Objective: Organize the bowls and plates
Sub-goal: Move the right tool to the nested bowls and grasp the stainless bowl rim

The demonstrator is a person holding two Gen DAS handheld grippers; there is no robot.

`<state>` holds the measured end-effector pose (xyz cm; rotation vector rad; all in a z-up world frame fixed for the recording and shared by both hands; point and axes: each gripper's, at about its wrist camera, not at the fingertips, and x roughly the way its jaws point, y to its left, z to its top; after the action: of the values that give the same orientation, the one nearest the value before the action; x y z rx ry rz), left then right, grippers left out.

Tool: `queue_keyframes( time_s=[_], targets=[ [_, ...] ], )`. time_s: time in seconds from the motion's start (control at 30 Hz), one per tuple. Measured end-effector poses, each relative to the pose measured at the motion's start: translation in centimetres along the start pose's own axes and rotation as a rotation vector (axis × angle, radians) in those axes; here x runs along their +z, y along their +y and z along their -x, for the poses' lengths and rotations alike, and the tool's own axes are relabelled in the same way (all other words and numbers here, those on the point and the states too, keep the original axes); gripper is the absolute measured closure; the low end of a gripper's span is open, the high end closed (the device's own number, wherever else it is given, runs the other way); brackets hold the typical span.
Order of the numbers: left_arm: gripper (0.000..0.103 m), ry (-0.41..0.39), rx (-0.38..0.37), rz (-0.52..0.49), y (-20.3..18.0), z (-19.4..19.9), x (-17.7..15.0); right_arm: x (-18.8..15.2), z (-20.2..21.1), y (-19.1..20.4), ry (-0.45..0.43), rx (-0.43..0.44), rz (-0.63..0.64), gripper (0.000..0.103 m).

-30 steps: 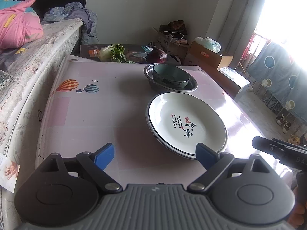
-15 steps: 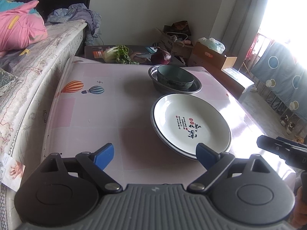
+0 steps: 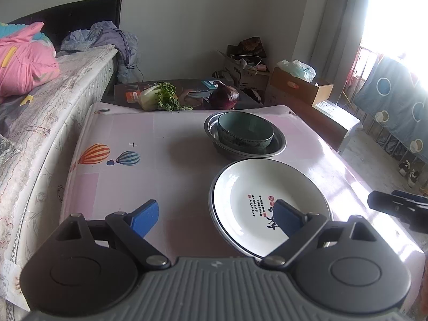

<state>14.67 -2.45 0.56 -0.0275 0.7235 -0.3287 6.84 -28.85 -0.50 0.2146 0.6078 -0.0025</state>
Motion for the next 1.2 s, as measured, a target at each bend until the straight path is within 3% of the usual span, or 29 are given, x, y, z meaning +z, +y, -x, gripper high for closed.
queue_keyframes(
  time_s=[0.4, 0.7, 0.97, 1.2],
  targets=[
    [0.011, -0.038, 0.041, 0.037, 2.0, -5.2, 4.9, 7.0, -6.8, -2.7, 0.027, 0.087, -0.012, 0.002],
    [0.029, 0.007, -0.002, 0.115, 3.0, -11.9, 8.9, 12.0, -16.2, -4.2, 0.102, 0.143, -0.036, 0.006],
    [0.048, 0.096, 0.014, 0.092, 2.2, -17.3, 9.7, 13.0, -24.4, -5.5, 0.21, 0.171, -0.102, 0.036],
    [0.057, 0.162, 0.009, 0.121, 2.5, -19.7, 9.6, 12.4, -28.0, -5.4, 0.27, 0.188, -0.092, 0.051]
  ],
)
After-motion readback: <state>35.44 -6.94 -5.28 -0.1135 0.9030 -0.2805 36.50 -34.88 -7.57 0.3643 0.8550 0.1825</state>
